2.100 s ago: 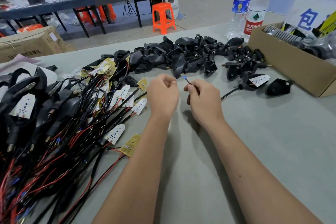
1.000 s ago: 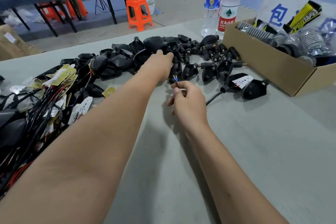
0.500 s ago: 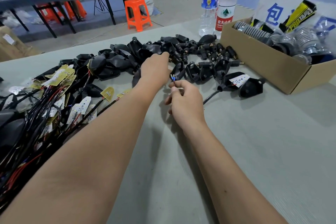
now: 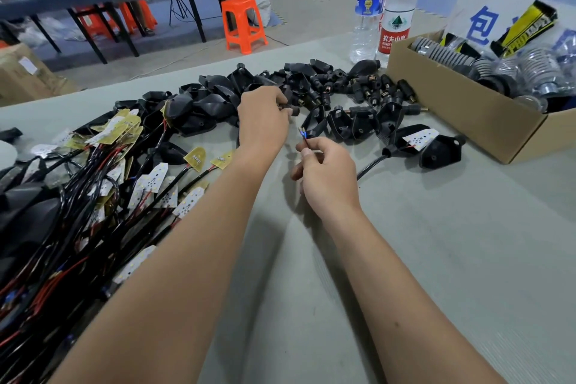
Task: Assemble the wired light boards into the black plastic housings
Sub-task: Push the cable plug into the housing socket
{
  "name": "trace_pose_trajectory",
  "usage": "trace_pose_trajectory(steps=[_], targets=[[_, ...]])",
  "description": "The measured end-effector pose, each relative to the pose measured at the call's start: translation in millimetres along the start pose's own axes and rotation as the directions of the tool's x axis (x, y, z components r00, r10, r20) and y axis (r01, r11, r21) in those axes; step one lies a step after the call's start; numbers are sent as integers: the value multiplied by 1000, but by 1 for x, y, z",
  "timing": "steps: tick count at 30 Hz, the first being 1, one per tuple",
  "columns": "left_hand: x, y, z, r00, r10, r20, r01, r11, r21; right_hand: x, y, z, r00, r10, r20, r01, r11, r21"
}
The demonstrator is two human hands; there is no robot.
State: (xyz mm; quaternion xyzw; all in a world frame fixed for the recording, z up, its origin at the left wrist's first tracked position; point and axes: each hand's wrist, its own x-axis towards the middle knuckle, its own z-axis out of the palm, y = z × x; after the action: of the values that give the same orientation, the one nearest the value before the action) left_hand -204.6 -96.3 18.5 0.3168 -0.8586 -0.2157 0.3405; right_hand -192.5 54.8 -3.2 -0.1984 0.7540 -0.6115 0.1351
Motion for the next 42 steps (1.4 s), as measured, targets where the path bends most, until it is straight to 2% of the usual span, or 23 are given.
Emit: trace_pose_trajectory(steps=[4,6,9,12,15,20,25,32,37,42], targets=[[-24,-5,-24,996,-90,-29,83,980,-180,-2,0,-1,1000,-25,-1,25,1000,9],[-38,-8,-39,981,-192,-35,170,928,-333,-4,0,-3,999,-49,12,49,999,8],[-69,-14,-67,921,-390,27,318,706,-633,-11,-6,1,988,-97,123,87,993,83],[-104,-21,-94,873,-484,55,340,524,-781,-19,-12,8,942,-158,296,97,973,209],[-134,-28,-116,837,-546,42,320,426,-846,-28,-13,17,897,-215,387,157,972,176],[-158,-34,-127,818,-572,61,331,381,-863,-37,-7,23,886,-273,376,246,962,119],[-160,-35,-130,788,-603,122,336,255,-907,-44,-7,26,848,-350,397,334,936,111],[-159,-36,-129,799,-566,203,392,233,-890,-46,-5,30,828,-369,421,357,928,110],[-163,-36,-122,874,-460,155,378,442,-814,-46,-5,31,829,-375,414,359,926,120],[-166,-41,-122,870,-473,135,365,437,-822,-48,-5,32,847,-353,397,315,936,161]])
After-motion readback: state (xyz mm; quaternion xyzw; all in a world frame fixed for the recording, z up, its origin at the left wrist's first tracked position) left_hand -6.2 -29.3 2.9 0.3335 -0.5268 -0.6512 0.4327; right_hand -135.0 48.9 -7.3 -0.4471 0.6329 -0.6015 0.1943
